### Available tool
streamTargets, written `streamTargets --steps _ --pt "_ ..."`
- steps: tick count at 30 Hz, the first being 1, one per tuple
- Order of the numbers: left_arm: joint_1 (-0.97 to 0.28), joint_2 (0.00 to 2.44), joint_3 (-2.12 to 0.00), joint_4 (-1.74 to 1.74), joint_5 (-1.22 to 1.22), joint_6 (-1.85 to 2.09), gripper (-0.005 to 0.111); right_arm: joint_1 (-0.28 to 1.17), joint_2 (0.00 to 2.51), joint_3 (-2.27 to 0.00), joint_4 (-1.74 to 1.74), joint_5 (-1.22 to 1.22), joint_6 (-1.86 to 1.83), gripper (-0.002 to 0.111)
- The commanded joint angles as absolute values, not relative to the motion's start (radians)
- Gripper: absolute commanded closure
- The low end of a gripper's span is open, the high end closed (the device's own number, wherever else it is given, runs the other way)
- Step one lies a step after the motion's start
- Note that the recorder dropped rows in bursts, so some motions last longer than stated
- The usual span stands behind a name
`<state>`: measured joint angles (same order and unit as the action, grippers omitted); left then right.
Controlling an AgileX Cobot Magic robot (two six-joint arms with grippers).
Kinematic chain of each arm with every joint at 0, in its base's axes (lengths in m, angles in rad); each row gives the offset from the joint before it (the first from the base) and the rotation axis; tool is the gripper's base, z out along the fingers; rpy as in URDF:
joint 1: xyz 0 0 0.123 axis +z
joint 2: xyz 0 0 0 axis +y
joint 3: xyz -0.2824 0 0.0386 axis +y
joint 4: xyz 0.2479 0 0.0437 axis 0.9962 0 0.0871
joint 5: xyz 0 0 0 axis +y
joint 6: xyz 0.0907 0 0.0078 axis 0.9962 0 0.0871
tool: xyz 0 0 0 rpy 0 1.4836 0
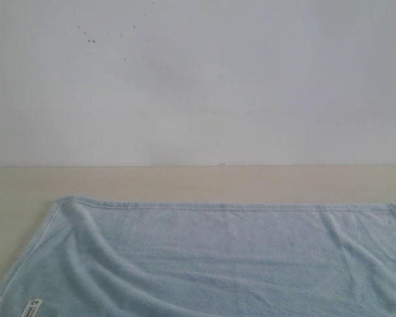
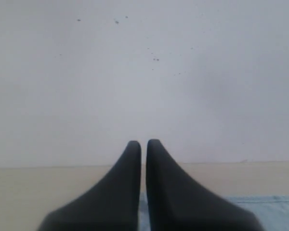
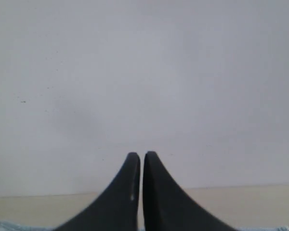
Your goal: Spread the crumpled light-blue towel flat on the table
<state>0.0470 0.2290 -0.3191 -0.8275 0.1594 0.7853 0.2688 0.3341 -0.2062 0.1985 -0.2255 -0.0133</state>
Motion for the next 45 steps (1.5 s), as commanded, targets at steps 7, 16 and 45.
streamTargets --steps 7,16,45 --pt "-0.095 0.153 -0.313 -0.753 0.246 0.878 0.103 0.271 0.012 -0.112 0.200 0.035 -0.051 0.106" --pt "-0.127 0.153 -0.227 -0.505 0.299 0.683 0.103 0.271 0.013 0.000 0.187 0.173 -0.055 0.106" --pt "-0.128 0.153 -0.198 -0.752 0.283 0.685 0.103 0.265 0.013 0.000 0.078 0.155 0.246 0.106"
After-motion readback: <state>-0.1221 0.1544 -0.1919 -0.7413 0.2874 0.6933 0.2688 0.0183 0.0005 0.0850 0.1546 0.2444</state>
